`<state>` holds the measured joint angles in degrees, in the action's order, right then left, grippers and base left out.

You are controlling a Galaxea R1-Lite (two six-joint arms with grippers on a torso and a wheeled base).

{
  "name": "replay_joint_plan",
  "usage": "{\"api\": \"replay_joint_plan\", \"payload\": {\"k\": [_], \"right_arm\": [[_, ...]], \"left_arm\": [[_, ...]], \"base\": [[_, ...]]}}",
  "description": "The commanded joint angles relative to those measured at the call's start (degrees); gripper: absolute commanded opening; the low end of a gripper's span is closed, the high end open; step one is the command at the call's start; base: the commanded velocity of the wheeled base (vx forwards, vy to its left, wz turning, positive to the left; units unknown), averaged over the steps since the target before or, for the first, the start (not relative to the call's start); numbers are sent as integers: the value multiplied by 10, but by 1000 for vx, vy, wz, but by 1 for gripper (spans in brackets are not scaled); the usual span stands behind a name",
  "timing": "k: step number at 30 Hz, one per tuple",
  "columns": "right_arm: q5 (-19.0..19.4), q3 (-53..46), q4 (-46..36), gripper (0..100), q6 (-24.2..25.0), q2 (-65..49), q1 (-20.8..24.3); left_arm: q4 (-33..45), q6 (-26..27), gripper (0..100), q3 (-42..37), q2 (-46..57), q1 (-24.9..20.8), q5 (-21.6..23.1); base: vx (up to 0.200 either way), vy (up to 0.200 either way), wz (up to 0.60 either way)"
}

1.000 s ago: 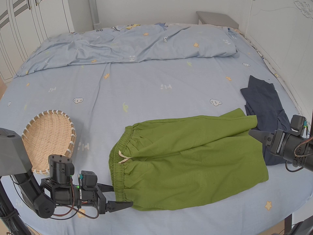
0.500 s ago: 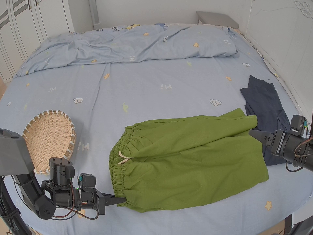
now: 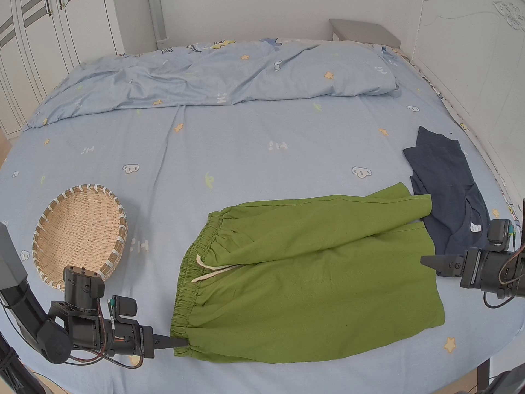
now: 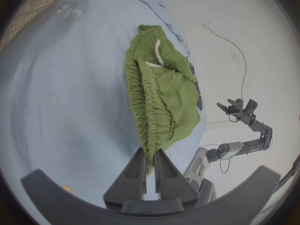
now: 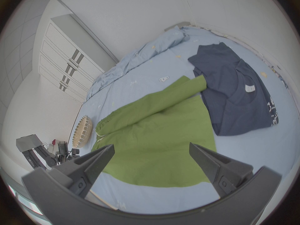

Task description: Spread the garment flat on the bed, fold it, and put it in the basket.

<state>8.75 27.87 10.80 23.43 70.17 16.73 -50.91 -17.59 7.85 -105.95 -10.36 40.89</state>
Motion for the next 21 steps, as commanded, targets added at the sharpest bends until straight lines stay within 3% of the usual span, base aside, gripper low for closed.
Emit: {"api": "replay_joint_plan", "payload": {"k": [1, 3, 4, 10, 21], "right_arm": [[89, -23, -48, 100, -35, -28, -105], [92, -24, -49, 100, -36, -28, -107], [136, -43, -52, 100, -59, -21, -153], [174, -80, -48, 100, -126, 47, -209], [201, -127, -37, 100, -220, 190, -224]], "left_arm": [[72, -1, 0, 17, 79, 40, 21], [75, -1, 0, 18, 79, 41, 22], [112, 0, 0, 32, 90, 48, 24], [135, 20, 0, 41, 91, 73, 24], [139, 41, 0, 41, 90, 93, 24]], "base": [[0, 0, 0], [0, 0, 0], [0, 0, 0], [0, 0, 0], [0, 0, 0]]}}
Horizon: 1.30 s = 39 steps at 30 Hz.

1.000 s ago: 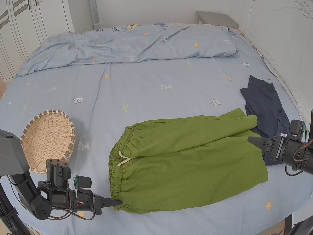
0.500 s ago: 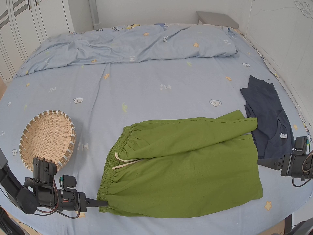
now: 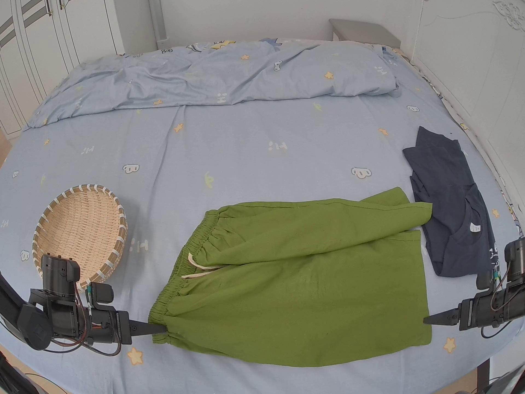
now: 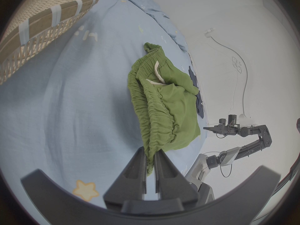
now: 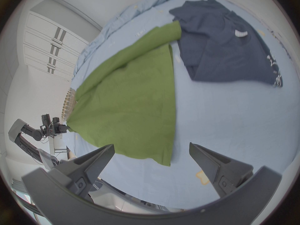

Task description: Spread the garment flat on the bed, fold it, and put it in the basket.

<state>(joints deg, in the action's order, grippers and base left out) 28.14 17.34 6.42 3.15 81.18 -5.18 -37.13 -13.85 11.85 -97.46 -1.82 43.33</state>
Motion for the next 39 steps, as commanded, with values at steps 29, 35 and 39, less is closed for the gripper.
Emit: {"api": "replay_joint_plan", "payload": {"k": [29, 35, 39], "right_arm": [[127, -35, 111, 100, -14, 218, 1], [150, -33, 113, 0, -12, 220, -6], [150, -36, 113, 0, -12, 219, -11]], "left_arm": [[-4, 4, 0, 5, 3, 9, -1], [-3, 4, 0, 7, 0, 10, -1], [-3, 4, 0, 7, 0, 12, -1]], "base": [[0, 0, 0], [0, 0, 0], [0, 0, 0]]}}
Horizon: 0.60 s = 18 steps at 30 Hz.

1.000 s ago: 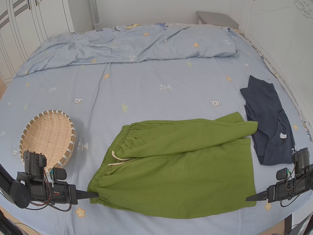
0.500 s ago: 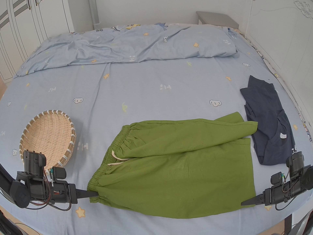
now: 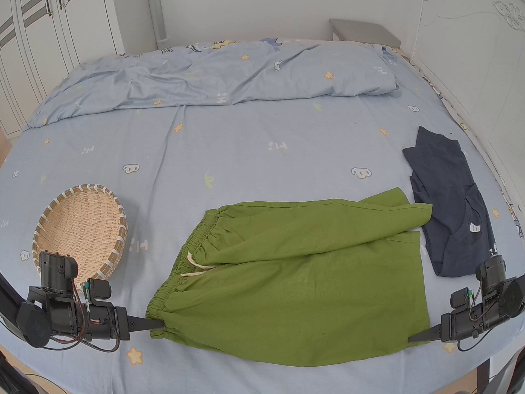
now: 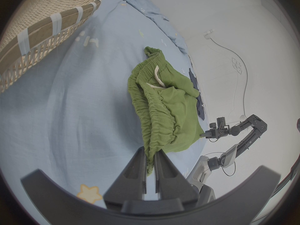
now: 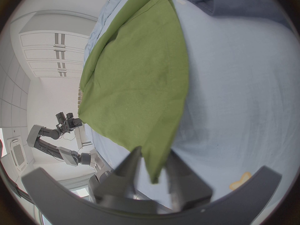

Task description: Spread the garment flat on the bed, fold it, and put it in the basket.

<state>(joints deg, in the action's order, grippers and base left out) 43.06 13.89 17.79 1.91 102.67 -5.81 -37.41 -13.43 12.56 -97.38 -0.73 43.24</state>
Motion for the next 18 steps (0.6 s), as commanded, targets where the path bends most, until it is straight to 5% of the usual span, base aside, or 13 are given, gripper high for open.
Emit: {"api": "replay_joint_plan", "payload": {"k": [1, 7, 11, 18], "right_arm": [[3, -3, 0, 0, -2, 3, -19], [3, -8, -2, 0, -4, -4, -37], [-3, -21, -3, 0, -6, -11, -29], [-3, -40, -6, 0, -11, -45, -16]], "left_arm": [[1, 0, 0, 1, -1, 5, 0], [10, 0, 0, -1, -1, 9, 1], [96, 5, 0, 0, 11, 11, 0], [193, 97, 0, -10, 26, 60, 0]], "base": [[0, 0, 0], [0, 0, 0], [0, 0, 0], [0, 0, 0]]}}
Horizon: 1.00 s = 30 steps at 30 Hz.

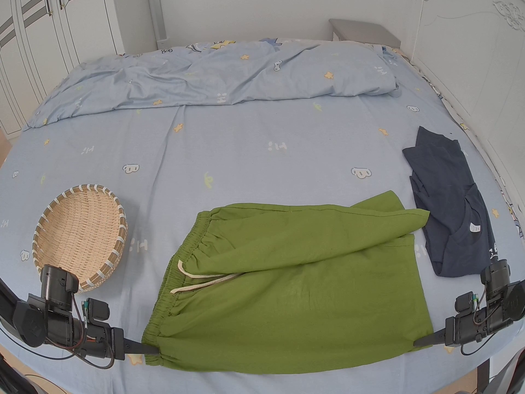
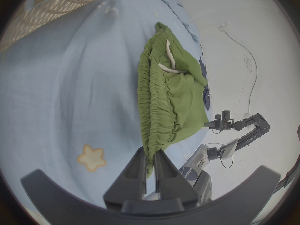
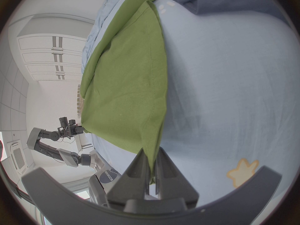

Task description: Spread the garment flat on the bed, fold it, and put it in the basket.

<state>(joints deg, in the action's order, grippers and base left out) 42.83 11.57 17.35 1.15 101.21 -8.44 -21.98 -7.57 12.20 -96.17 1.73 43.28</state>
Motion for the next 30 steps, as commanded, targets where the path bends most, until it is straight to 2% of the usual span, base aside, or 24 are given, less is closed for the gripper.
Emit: {"api": "replay_joint_plan", "payload": {"k": [1, 5, 19, 30], "right_arm": [[0, -21, -1, 0, -4, -37, 12], [0, -30, -1, 0, -4, -57, 25], [-6, -47, -13, 0, -4, -67, 16], [-36, -46, -20, 0, -11, -43, 19]], "left_arm": [[49, 48, 0, -9, 14, 43, 0], [82, 78, 0, -10, 16, 64, 0], [94, 84, 0, -10, 11, 53, -4], [123, 110, 0, -2, -9, 52, -7]], "base": [[0, 0, 0], [0, 0, 0], [0, 0, 0], [0, 0, 0]]}}
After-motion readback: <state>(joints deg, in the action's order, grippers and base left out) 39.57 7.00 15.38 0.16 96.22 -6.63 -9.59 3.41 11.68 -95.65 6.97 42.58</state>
